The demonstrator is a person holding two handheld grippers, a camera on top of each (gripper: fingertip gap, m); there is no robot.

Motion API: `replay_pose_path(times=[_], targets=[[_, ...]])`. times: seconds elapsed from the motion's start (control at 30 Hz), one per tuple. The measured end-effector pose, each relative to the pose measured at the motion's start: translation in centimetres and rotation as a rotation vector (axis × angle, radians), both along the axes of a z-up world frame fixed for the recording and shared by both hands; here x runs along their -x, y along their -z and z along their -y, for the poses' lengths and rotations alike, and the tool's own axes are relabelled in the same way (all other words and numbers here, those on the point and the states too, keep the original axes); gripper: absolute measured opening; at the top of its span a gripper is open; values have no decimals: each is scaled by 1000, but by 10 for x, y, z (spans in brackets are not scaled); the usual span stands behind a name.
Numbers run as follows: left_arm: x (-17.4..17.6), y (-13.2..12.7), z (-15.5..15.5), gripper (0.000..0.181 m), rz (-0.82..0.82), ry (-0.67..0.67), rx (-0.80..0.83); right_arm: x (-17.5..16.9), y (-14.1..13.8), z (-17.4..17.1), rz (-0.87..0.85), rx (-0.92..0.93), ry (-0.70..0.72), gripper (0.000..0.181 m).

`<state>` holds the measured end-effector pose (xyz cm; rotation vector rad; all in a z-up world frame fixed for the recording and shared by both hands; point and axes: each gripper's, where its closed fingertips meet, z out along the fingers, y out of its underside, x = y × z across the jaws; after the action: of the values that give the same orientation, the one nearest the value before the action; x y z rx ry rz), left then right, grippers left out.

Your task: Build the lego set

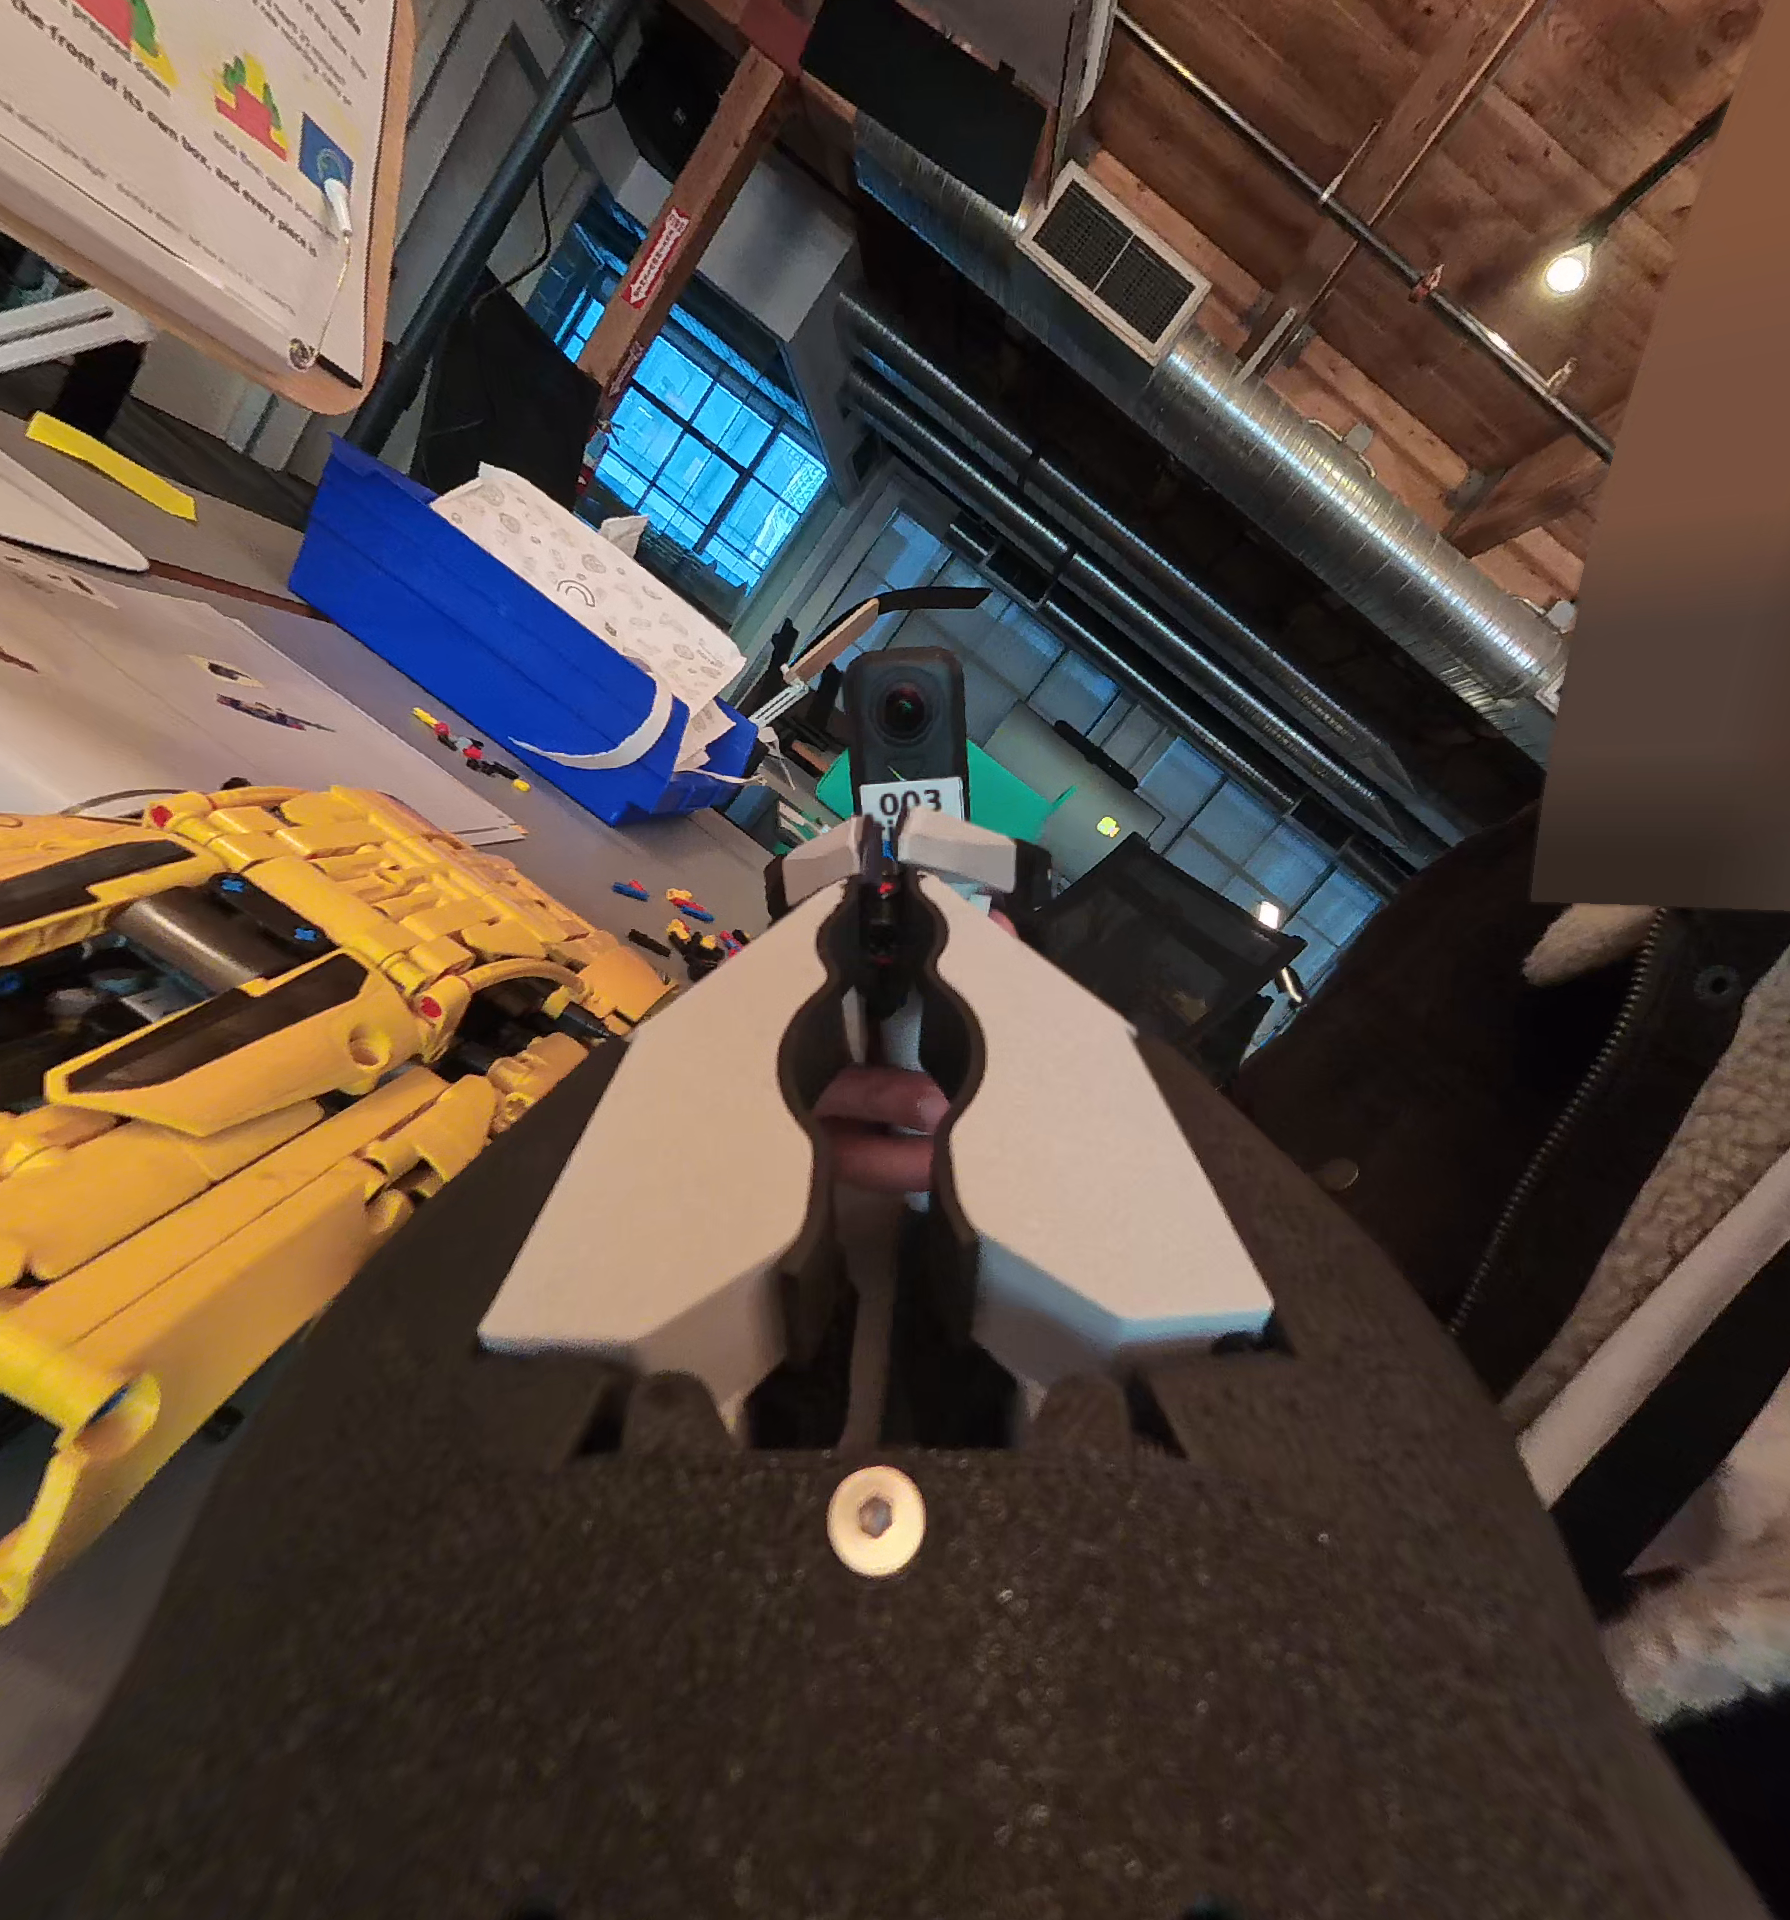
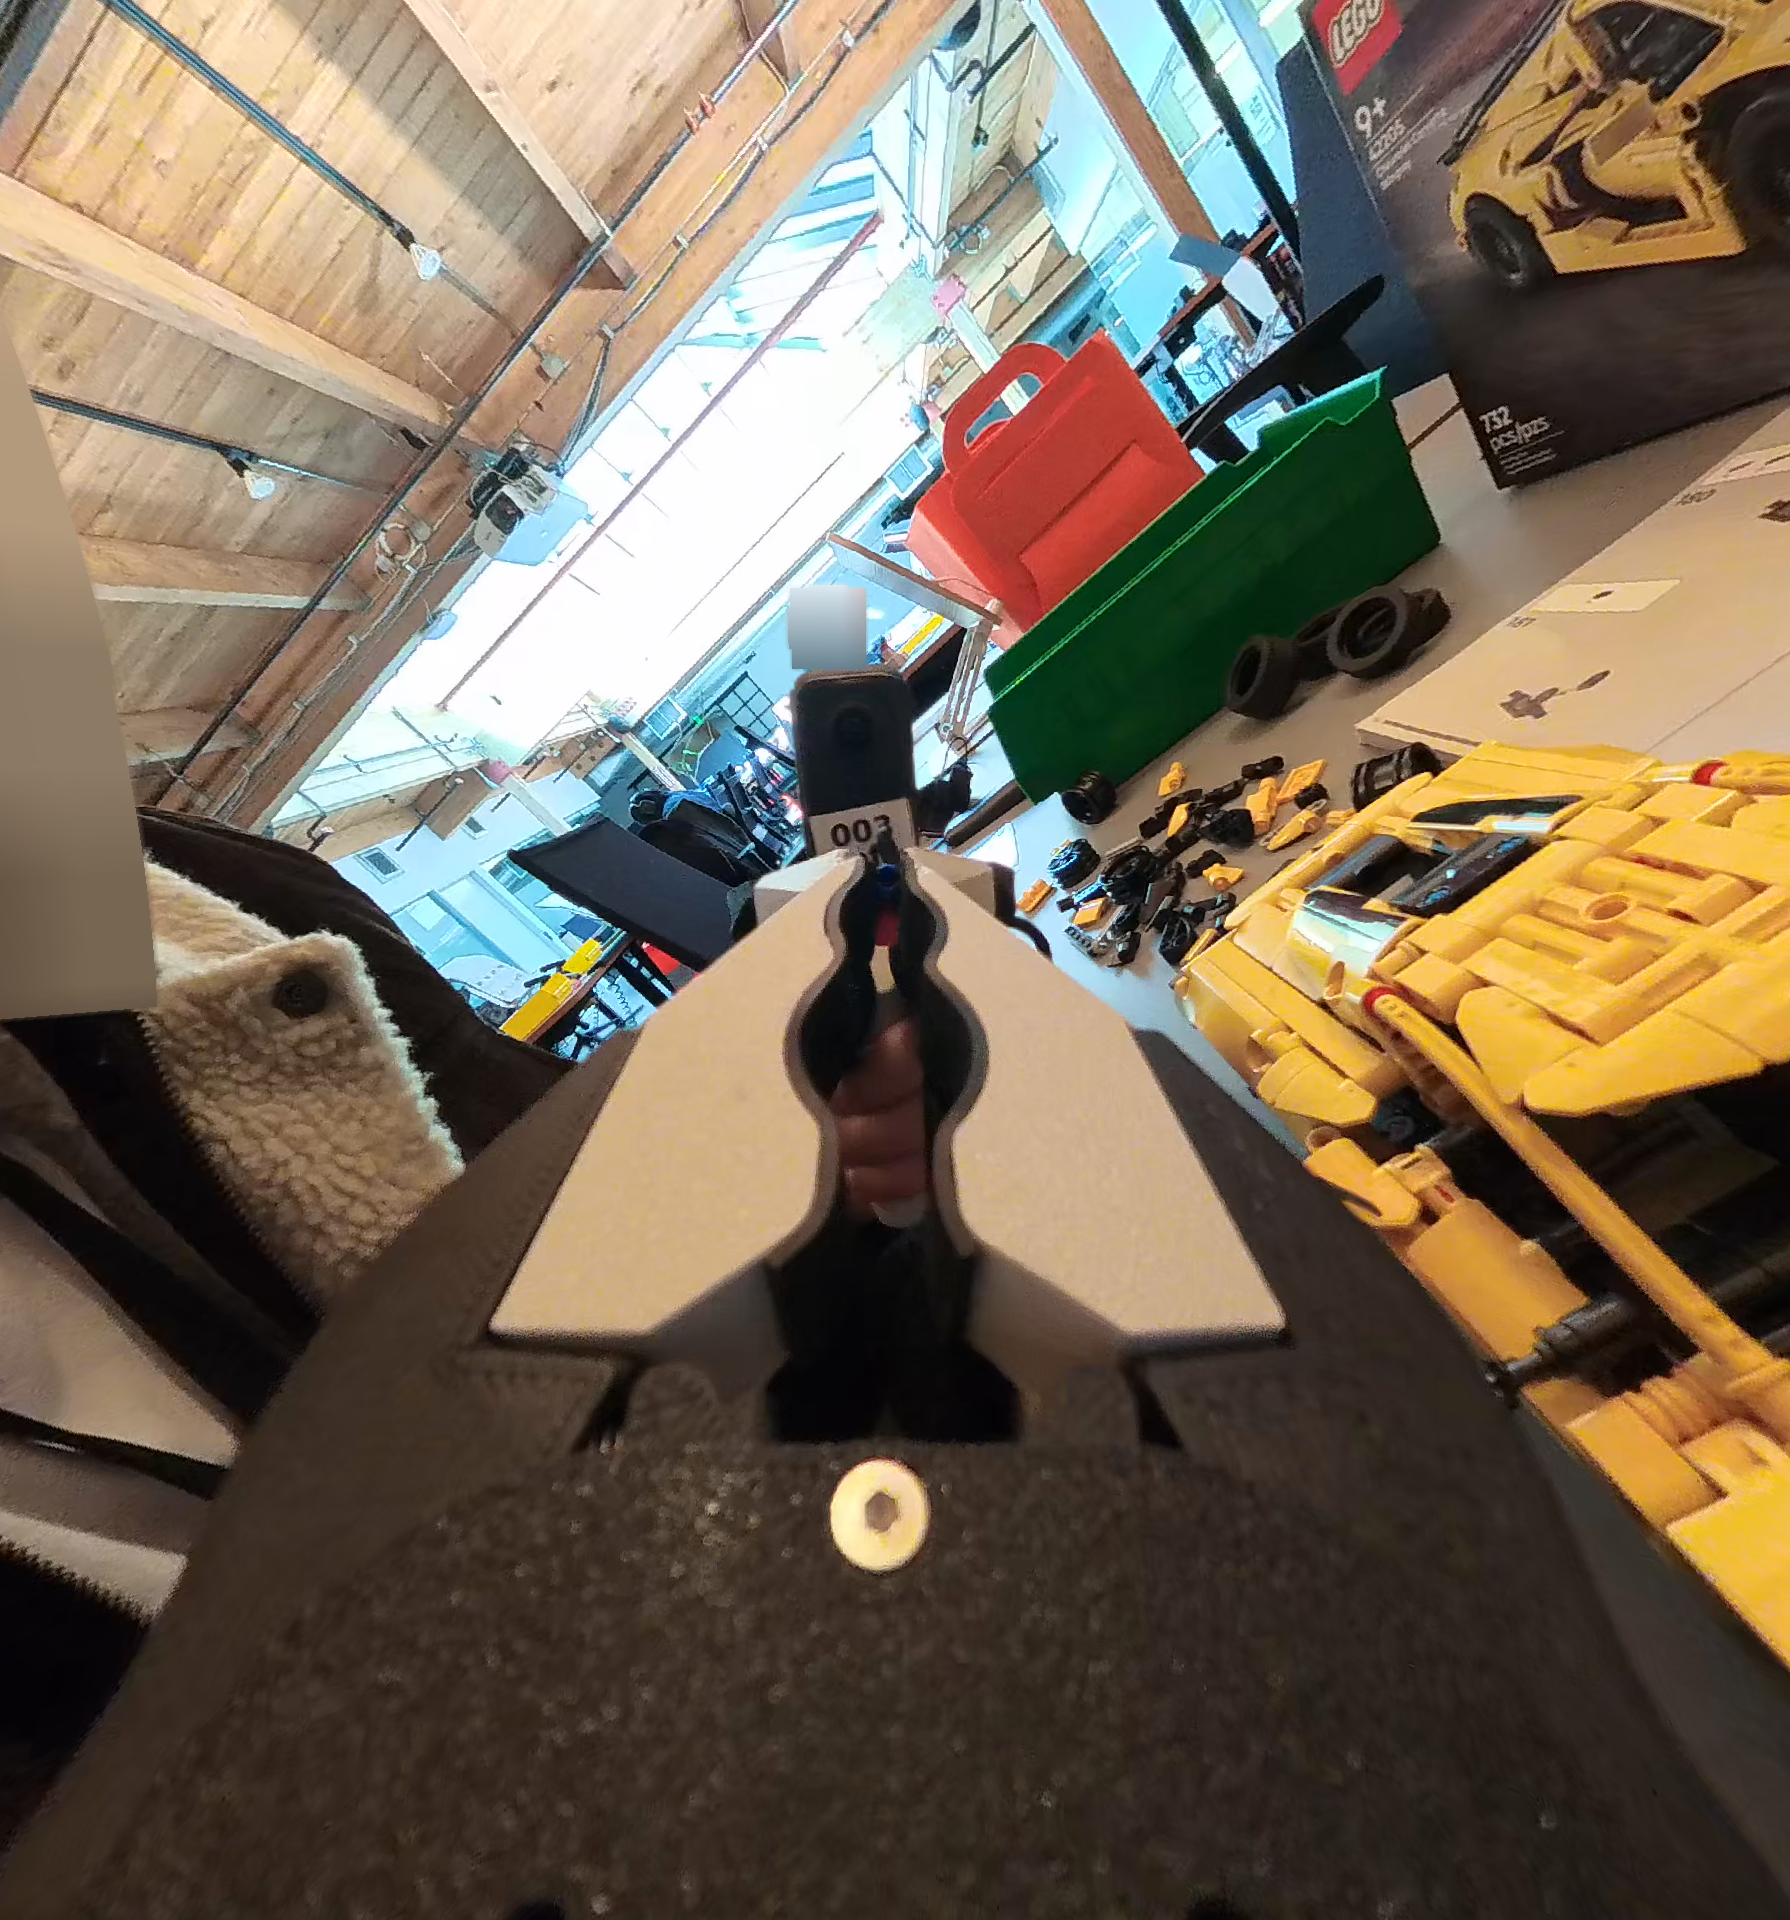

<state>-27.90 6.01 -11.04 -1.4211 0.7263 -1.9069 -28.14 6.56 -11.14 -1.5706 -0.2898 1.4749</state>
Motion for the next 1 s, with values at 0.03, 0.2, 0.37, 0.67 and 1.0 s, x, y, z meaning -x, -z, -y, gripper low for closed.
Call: replay_pose_path(times=[0.03,0.2,0.37,0.67,1.0], targets=[[0,0,1,6,-4,-2,-13,0,0,1,5,-4,-6,3],[-2,3,3,7,-28,-3,-31,0,4,3,25,16,-21,2],[-3,5,5,7,-43,-11,-52,1,6,4,11,43,-37,2],[-9,10,8,7,-74,49,1,-2,7,1,10,52,-23,2],[1,-6,0,7,56,60,88,6,2,5,-120,86,-66,3]])
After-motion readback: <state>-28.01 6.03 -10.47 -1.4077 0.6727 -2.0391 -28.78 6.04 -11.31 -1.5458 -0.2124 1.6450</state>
